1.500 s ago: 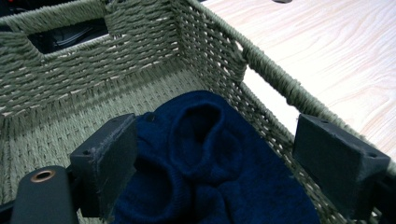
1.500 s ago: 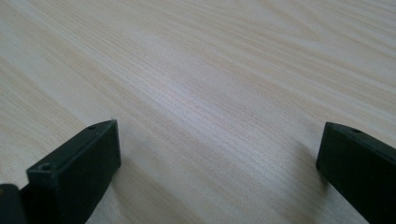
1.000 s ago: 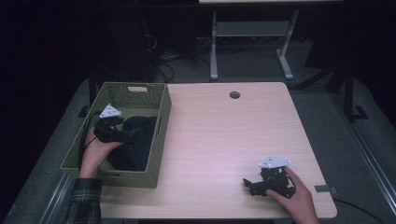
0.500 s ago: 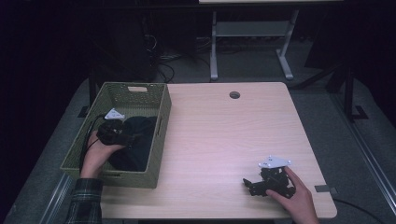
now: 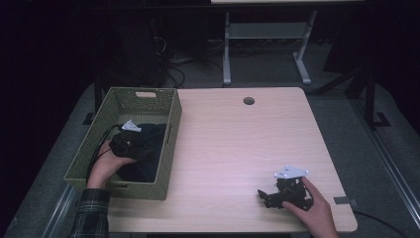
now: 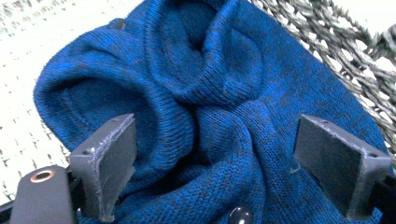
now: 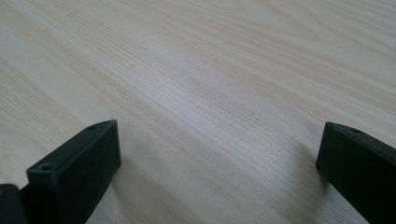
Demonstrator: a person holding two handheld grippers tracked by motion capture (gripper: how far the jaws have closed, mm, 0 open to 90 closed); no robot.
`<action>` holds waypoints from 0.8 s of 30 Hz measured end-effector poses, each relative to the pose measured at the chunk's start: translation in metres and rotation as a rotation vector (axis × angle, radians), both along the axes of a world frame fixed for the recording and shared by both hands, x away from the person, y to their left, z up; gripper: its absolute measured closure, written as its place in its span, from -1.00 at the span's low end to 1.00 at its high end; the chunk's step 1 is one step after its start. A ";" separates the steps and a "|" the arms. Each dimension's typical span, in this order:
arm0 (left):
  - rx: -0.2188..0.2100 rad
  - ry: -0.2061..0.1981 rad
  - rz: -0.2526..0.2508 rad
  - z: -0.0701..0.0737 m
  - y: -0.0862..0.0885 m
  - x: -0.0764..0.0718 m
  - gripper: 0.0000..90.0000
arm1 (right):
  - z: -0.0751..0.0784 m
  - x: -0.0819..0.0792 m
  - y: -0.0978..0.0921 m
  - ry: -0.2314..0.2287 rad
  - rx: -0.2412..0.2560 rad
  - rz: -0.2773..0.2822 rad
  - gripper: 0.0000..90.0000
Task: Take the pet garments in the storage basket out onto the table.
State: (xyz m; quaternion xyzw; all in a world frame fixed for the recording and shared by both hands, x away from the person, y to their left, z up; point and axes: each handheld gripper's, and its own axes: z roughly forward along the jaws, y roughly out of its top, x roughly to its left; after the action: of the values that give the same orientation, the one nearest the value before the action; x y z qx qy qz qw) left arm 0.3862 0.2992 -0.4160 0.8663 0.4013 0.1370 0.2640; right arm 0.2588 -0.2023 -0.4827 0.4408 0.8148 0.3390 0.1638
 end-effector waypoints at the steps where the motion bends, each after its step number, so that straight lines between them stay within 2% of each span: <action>1: 0.007 0.008 -0.002 0.000 0.000 0.000 -0.70 | 0.000 0.000 0.000 0.000 0.000 0.000 -1.00; 7: 0.072 0.035 -0.014 -0.008 -0.008 0.000 -0.72 | 0.000 0.000 0.000 0.000 0.000 0.000 -1.00; 11: 0.131 0.064 -0.018 -0.015 -0.014 0.001 -0.70 | 0.000 0.000 0.000 0.000 0.000 0.000 -1.00; 14: 0.142 0.081 -0.018 -0.016 -0.016 0.001 -0.70 | 0.000 0.000 0.000 0.000 0.000 0.000 -1.00; 17: 0.135 0.107 -0.022 -0.016 -0.015 0.002 -0.65 | 0.000 0.000 0.000 0.000 0.000 0.000 -1.00; 18: 0.130 0.120 -0.026 -0.015 -0.015 0.002 -0.57 | 0.000 0.000 0.000 0.000 0.000 0.000 -1.00; 21: 0.118 0.140 -0.027 -0.012 -0.013 0.001 -0.07 | 0.000 0.000 0.000 0.000 0.000 0.000 -1.00; 24: 0.109 0.158 -0.021 -0.010 -0.012 0.001 0.22 | 0.000 0.000 0.000 0.000 0.001 0.000 -1.00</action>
State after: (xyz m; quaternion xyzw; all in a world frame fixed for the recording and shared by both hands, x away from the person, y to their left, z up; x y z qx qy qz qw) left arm 0.3868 0.2871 -0.4258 0.8917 0.4038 0.0869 0.1854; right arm 0.2589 -0.2022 -0.4827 0.4410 0.8147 0.3392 0.1636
